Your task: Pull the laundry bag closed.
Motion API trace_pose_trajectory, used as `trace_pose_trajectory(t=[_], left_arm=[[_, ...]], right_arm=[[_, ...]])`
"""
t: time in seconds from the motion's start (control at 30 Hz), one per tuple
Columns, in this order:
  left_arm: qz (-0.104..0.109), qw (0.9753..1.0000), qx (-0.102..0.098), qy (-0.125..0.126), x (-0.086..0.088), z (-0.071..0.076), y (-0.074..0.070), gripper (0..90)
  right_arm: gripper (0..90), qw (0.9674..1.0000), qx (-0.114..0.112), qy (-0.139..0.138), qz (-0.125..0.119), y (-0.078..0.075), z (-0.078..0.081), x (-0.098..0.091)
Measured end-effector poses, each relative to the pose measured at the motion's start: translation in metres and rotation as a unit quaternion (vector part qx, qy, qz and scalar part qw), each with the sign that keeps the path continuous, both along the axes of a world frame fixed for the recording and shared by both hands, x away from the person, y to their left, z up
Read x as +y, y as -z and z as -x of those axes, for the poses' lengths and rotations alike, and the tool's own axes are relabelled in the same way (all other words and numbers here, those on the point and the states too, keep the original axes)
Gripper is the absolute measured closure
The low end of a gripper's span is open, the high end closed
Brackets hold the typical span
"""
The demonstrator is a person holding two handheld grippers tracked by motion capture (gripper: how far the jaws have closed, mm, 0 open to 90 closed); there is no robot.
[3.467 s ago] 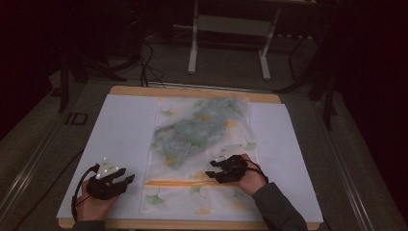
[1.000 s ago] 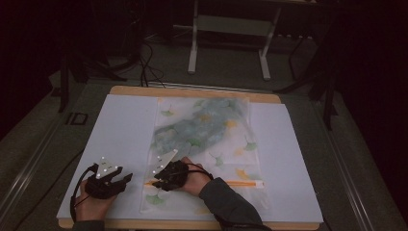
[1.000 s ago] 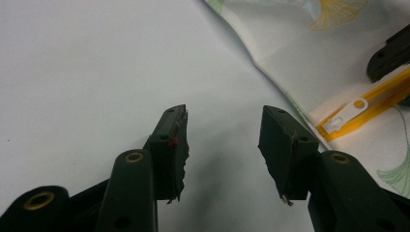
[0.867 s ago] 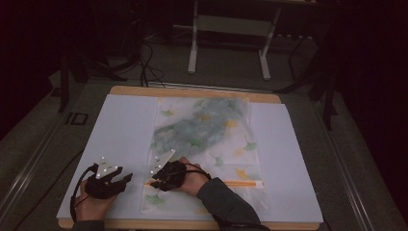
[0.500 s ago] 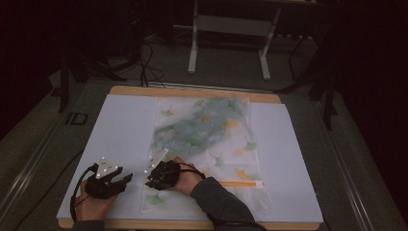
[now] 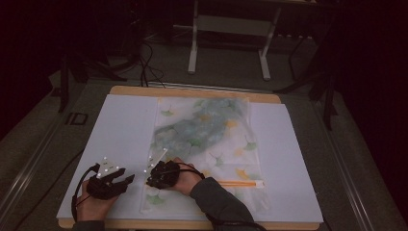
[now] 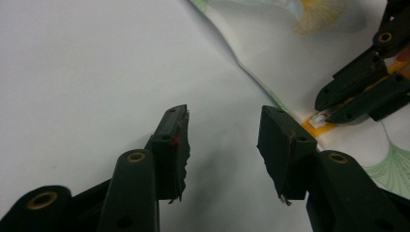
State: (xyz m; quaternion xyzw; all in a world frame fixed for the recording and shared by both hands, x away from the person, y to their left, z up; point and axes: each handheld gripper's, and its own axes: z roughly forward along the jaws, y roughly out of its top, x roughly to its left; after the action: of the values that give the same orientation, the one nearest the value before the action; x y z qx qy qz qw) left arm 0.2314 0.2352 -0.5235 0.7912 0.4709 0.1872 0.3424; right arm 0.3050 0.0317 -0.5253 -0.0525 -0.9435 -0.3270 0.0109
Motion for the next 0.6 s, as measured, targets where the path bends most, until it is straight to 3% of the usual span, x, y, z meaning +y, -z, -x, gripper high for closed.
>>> trace_pose_trajectory(t=[0.6], left_arm=[[0.032, 0.9983, 0.032, 0.037, -0.0105, 0.0032, -0.0042, 56.4]], right_arm=[[83.4, 0.9999, -0.014, 0.000, -0.008, -0.0093, 0.0034, -0.0076]])
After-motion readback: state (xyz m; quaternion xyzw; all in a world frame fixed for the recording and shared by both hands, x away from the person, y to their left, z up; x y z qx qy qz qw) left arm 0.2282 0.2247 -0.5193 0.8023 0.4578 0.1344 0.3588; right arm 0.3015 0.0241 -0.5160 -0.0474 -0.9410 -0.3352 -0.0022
